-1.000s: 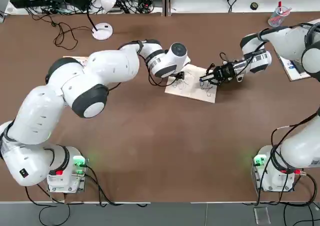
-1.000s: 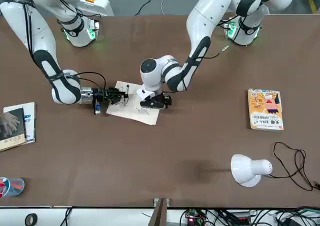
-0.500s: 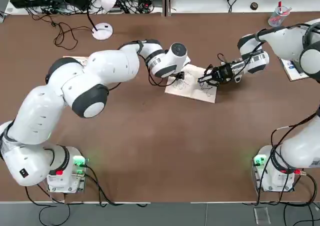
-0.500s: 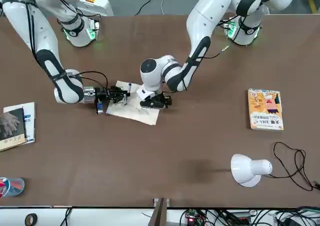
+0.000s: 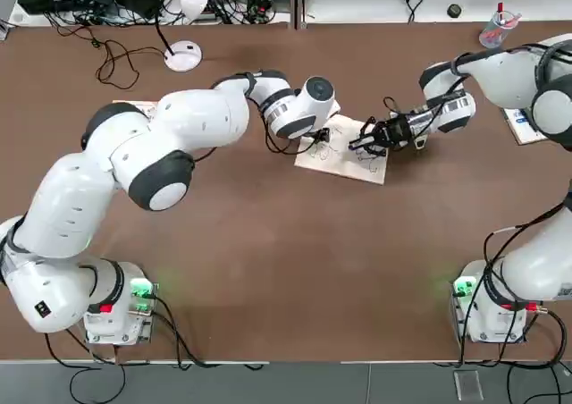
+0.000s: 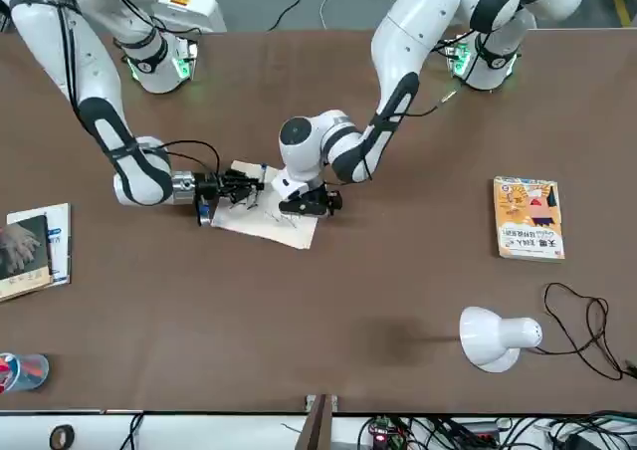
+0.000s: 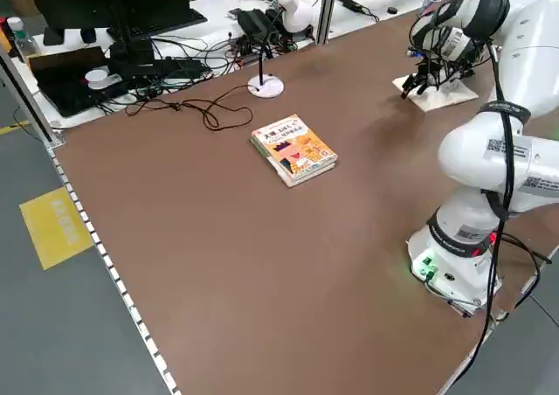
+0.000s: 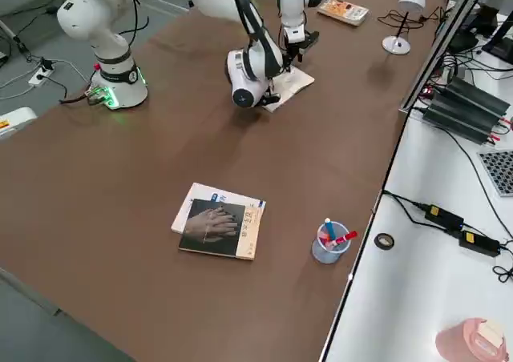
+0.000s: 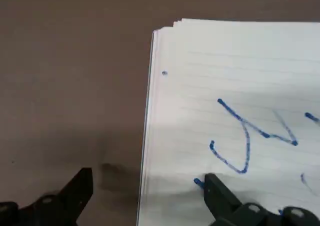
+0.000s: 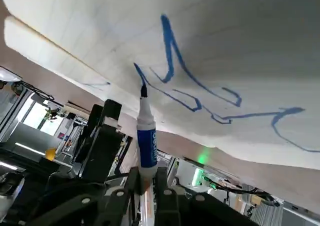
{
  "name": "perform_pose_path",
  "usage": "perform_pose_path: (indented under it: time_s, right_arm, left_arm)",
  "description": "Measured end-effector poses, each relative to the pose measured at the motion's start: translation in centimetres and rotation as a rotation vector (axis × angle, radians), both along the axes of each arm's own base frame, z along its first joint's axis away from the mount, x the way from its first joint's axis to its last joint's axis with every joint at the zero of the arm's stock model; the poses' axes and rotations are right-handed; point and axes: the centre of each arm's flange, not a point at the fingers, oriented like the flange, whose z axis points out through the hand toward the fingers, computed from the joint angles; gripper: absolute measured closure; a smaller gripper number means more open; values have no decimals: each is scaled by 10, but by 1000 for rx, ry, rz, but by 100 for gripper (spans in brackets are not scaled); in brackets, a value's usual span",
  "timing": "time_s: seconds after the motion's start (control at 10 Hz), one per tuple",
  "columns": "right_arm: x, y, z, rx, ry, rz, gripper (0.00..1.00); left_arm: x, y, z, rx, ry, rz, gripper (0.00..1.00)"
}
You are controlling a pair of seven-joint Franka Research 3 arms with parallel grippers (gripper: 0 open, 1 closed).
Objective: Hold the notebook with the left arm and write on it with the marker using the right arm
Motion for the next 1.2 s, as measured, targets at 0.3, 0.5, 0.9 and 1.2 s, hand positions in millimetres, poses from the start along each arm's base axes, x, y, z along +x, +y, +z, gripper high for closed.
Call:
perform_pose_path:
  time_s: [0.3, 0.5, 0.9, 1.2]
  right_arm:
    - [-3, 10, -2, 9, 3, -2, 83]
    - [-3, 11, -2, 10, 3, -1, 83]
    - [-3, 9, -2, 12, 2, -3, 83]
    - [5, -2, 1, 13, -15, -1, 83]
  left_arm:
    - [0, 0, 0, 0, 0, 0, 0]
    - [0, 0, 0, 0, 0, 0, 0]
    - [0, 0, 0, 0, 0, 0, 0]
    - [0, 0, 0, 0, 0, 0, 0]
